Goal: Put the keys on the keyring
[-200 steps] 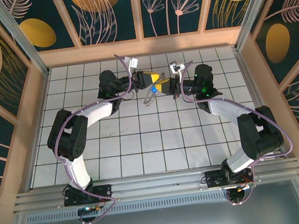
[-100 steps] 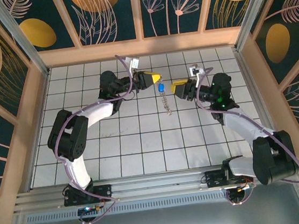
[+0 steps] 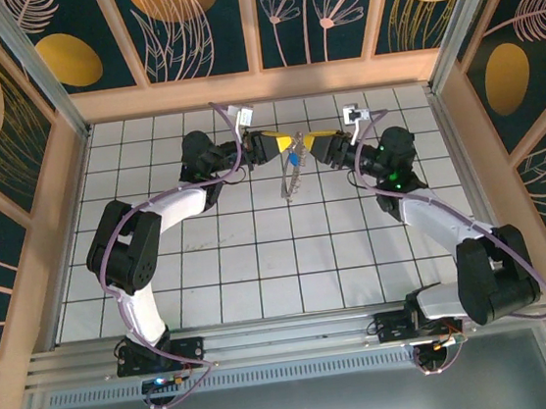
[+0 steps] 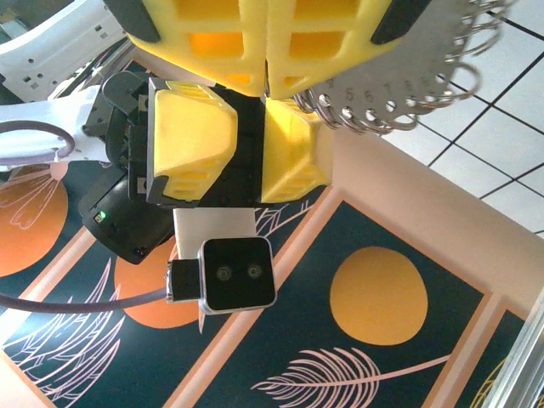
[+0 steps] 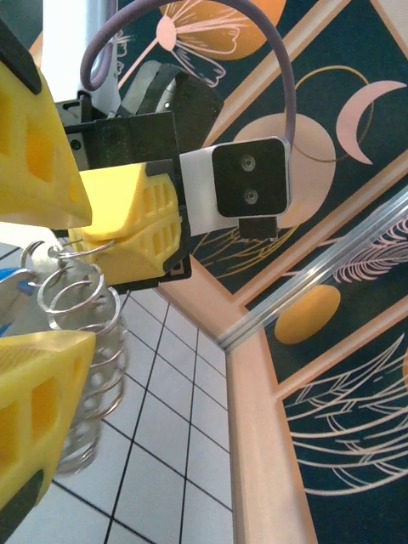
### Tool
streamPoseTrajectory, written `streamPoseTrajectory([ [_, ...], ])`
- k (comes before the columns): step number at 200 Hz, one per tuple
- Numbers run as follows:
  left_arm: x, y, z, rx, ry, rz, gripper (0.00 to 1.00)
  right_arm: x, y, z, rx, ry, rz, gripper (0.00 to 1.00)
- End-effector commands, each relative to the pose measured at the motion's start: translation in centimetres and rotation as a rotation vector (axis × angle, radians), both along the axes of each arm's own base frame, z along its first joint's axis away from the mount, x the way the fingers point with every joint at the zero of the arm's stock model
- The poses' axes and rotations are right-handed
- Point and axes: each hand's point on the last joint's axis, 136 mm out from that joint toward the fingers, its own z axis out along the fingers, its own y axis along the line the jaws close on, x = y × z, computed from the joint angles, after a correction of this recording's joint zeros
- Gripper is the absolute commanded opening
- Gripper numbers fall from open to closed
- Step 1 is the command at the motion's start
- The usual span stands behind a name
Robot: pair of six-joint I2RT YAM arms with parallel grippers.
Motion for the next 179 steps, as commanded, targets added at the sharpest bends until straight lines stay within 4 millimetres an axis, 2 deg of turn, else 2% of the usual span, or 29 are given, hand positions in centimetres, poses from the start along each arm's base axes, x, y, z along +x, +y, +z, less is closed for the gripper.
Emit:
streamPoseTrajectory([
  [1,-1.4,0.4,3.0,-0.054,-0.11,0.003,0.0,0.3,0.7,2.6,0.042,-0.063,0.01,0.37],
  [39,-1.5,0.4,3.2,-0.055,-0.114,0.002,0.0,0.2,1.8,2.2,0.041,-0.056,0.042,0.31],
  [93,-1.5,0.4,3.2,-0.056,-0.115,0.005,0.0,-0.3,2.3,1.9,0.033,-0.053,0.06,0.25],
  [179,-1.3,0.4,3.0,-0.053,-0.11,0.011,0.0,-1.1,1.0,2.2,0.024,-0.064,-0.002,0.34],
])
